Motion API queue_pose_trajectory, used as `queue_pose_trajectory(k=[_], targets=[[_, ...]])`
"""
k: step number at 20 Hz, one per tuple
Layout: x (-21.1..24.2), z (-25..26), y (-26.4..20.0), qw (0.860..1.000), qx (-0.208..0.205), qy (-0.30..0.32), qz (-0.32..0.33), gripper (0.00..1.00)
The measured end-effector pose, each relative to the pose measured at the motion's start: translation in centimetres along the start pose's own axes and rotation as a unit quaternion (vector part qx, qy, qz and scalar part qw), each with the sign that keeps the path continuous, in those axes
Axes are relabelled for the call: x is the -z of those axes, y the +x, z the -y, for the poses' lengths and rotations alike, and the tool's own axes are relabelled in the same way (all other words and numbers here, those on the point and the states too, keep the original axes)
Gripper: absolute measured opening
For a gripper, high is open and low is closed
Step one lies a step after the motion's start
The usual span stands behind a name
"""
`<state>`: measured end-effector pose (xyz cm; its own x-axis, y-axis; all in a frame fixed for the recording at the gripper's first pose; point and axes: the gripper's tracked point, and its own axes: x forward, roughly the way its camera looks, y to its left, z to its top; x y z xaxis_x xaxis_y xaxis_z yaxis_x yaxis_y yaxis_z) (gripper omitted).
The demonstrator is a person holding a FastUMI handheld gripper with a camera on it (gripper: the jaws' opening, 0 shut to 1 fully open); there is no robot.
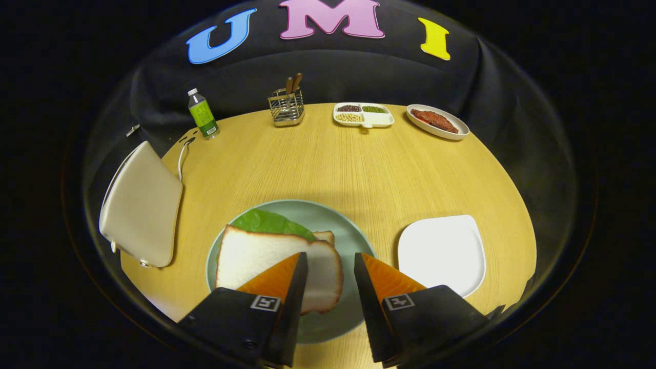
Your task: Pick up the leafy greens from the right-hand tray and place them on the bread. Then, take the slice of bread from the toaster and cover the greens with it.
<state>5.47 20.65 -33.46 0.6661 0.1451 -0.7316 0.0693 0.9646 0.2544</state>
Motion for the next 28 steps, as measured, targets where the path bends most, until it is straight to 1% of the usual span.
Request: queue_pose_trajectory(k=[1,2,4,7,10,13,16,18,22,25,28], targets=[[0.0,0.5,-0.2,1.0,0.005,-0.002,0.002,0.66],[0.0,0.7,-0.4,1.0,0.008,-0.002,0.003,0.85],[-0.2,1.0,-0.7,1.0,0.005,0.005,0.004,1.0],[-0.4,1.4,-1.4,1.0,0.004,0.002,0.01,1.0],[-1.2,1.1,-2.7,1.0,-0.009,0.01,0.021,1.0],[-3.4,1.1,-4.8,0.998,-0.026,0.016,0.052,1.0],[-6.9,1.6,-7.8,0.994,-0.038,0.023,0.096,0.99],[-9.8,1.9,-10.3,0.989,-0.046,0.025,0.135,0.99],[-15.4,3.2,-16.0,0.975,-0.061,0.017,0.215,0.99],[-18.0,4.1,-20.2,0.963,-0.068,-0.006,0.26,0.99],[-19.3,3.8,-23.5,0.954,-0.084,-0.034,0.286,0.99]])
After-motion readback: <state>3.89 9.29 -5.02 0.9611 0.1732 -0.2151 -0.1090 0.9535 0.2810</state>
